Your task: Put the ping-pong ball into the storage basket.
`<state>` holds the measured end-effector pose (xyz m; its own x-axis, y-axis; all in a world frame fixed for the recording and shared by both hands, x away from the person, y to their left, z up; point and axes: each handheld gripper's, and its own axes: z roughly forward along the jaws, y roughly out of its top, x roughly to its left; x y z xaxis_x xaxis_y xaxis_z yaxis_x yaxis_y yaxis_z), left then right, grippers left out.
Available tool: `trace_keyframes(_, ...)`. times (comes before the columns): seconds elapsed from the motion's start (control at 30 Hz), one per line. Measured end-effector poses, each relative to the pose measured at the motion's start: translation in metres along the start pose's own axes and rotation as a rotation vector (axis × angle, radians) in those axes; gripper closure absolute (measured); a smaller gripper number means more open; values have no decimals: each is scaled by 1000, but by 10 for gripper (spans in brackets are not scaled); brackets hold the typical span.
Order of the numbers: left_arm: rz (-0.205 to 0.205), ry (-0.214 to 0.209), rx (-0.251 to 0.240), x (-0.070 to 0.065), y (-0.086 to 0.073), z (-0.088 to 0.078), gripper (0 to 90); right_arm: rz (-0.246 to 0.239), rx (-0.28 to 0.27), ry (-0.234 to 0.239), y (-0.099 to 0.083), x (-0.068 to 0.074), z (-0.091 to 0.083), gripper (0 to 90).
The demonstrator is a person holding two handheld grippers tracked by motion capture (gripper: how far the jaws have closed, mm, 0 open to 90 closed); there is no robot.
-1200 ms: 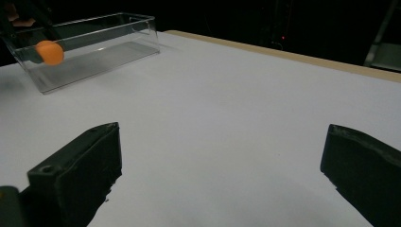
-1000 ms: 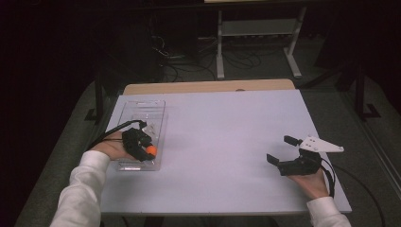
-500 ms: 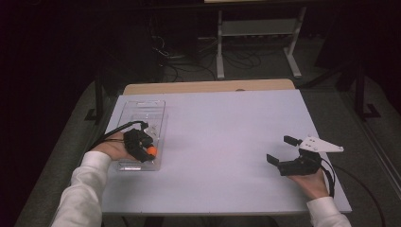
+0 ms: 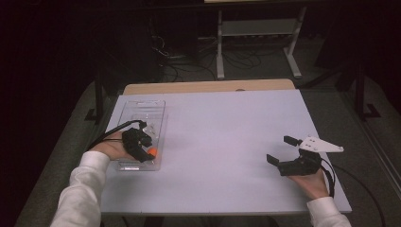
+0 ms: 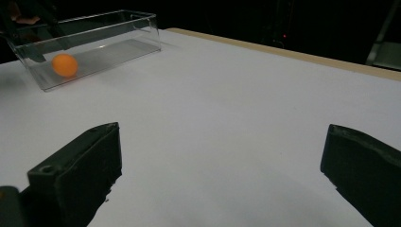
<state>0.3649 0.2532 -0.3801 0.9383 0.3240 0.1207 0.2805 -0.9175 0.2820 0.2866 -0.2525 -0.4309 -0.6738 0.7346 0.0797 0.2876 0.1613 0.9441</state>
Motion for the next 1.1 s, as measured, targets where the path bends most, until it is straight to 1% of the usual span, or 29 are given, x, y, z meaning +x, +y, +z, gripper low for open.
trace_keyframes(0.07,-3,8,0,1,-1,-1,395,0,1,0,0,0,0,0)
trace_keyframes(0.17,-21,1,-12,1,-2,-4,390,1,0,1,0,0,0,0)
trace_keyframes(0.2,-21,1,-12,1,-2,-4,386,1,0,1,0,0,0,0)
trace_keyframes(0.23,-35,6,-13,2,-2,-6,373,4,1,2,0,0,0,0)
trace_keyframes(0.3,-40,4,-15,3,-3,-8,372,4,1,2,0,0,0,0)
trace_keyframes(0.37,-54,18,-20,4,-4,-9,372,3,0,4,0,0,0,0)
trace_keyframes(0.4,-55,24,-21,5,-4,-10,367,3,0,4,0,0,0,0)
trace_keyframes(0.43,-64,40,-21,5,-5,-11,335,3,1,5,0,0,0,0)
trace_keyframes(0.47,-69,41,-23,6,-5,-11,310,3,0,5,0,1,0,0)
trace_keyframes(0.5,-72,43,-23,6,-5,-12,308,4,0,5,0,1,0,0)
trace_keyframes(0.57,-77,42,-30,6,-6,-13,273,4,0,5,0,1,0,0)
trace_keyframes(0.7,-79,49,-44,5,-5,-16,204,4,1,5,0,1,0,0)
trace_keyframes(0.77,-84,59,-49,5,-5,-17,155,4,1,5,0,1,0,0)
trace_keyframes(0.87,-91,73,-50,5,-4,-17,25,6,2,5,0,0,-1,0)
trace_keyframes(0.9,-99,73,-59,5,-3,-18,8,7,2,5,0,0,-1,0)
trace_keyframes(0.93,-96,71,-60,5,-3,-19,0,10,1,4,0,0,-1,0)
trace_keyframes(1.0,-111,66,-93,5,-3,-22,0,12,-1,4,0,0,-1,0)
trace_keyframes(1.03,-111,64,-107,6,-3,-23,0,10,-3,3,0,-1,-1,0)
trace_keyframes(1.1,-118,71,-130,6,-3,-26,0,11,-4,3,0,0,-2,0)
